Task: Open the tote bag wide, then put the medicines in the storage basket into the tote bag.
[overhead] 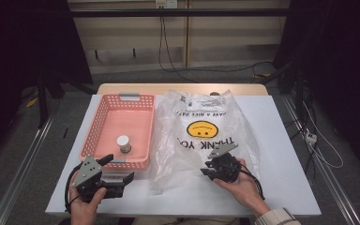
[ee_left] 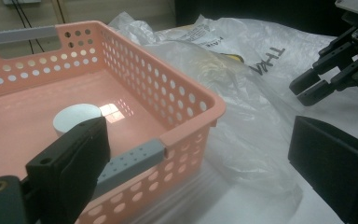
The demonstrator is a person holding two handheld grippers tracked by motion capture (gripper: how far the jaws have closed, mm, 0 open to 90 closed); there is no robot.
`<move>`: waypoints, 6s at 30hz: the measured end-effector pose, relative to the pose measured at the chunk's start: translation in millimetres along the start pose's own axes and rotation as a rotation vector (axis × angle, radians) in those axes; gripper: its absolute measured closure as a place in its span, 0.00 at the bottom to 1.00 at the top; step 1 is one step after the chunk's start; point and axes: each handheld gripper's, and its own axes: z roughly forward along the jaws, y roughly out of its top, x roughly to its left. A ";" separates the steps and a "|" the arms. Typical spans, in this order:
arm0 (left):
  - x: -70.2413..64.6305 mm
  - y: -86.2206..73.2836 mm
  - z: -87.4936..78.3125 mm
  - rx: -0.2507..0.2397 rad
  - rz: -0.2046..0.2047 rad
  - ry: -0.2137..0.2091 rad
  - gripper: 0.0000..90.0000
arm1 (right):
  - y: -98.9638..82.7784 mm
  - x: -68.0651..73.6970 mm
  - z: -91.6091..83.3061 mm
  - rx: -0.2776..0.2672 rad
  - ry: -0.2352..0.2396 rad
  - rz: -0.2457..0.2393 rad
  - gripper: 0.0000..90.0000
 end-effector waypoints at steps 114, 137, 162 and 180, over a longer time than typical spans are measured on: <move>9.0 -1.5 -3.0 0.038 -0.004 0.014 0.06 | 70.6 -47.3 -65.6 -0.441 -0.004 0.153 1.00; 44.8 33.0 19.6 0.146 -0.021 0.080 0.07 | 66.8 -46.8 -69.5 -0.448 0.000 0.147 1.00; 61.6 76.5 67.3 0.376 0.048 0.045 0.11 | 67.2 -52.0 -70.9 -0.473 0.021 0.153 1.00; 88.3 69.7 87.5 0.507 0.071 0.072 0.19 | 69.0 -50.3 -65.4 -0.455 0.025 0.156 1.00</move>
